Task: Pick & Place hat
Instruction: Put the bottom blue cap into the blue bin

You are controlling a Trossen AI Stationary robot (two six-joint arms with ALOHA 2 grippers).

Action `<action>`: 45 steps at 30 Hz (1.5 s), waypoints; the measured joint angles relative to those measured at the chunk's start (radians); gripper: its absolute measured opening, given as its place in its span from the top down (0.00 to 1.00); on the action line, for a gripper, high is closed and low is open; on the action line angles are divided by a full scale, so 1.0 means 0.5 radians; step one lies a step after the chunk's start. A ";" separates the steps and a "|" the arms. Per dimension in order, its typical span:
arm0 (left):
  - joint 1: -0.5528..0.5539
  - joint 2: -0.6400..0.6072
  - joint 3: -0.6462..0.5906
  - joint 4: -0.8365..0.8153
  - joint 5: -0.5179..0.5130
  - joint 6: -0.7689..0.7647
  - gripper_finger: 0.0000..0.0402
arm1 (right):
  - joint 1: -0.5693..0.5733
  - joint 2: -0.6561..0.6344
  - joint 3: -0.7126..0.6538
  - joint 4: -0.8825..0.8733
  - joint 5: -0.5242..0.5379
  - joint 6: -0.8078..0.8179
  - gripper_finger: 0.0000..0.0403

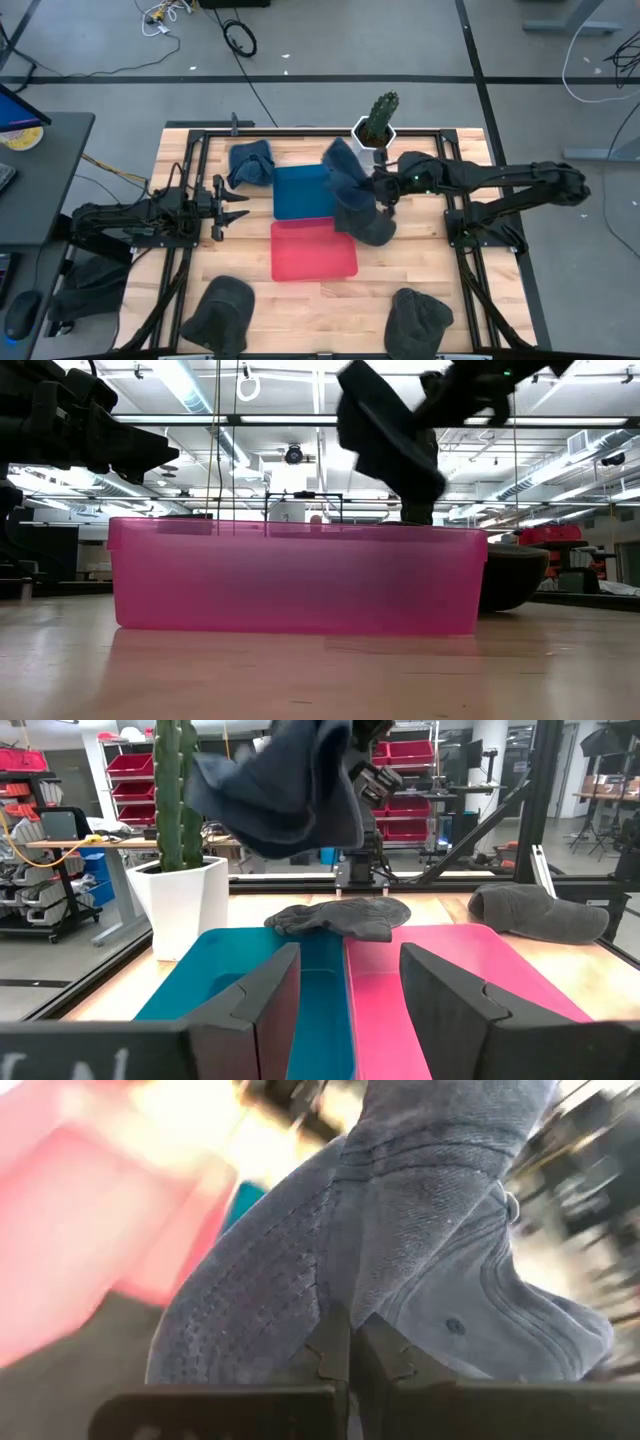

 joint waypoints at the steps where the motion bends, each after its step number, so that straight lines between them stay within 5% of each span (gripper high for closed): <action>1: 0.000 0.000 0.000 0.000 -0.001 -0.001 0.55 | 0.000 0.042 0.001 0.086 0.001 -0.031 1.00; 16: 0.000 -0.001 0.000 0.001 -0.001 -0.001 0.55 | -0.035 0.703 0.001 1.034 -0.015 -0.443 1.00; 36: 0.001 0.000 -0.001 0.000 -0.001 -0.001 0.55 | -0.134 0.990 0.001 0.696 -0.079 -0.321 0.99; 45: 0.000 0.000 0.000 0.001 -0.001 -0.001 0.55 | -0.135 0.991 0.001 0.704 0.047 -0.176 0.84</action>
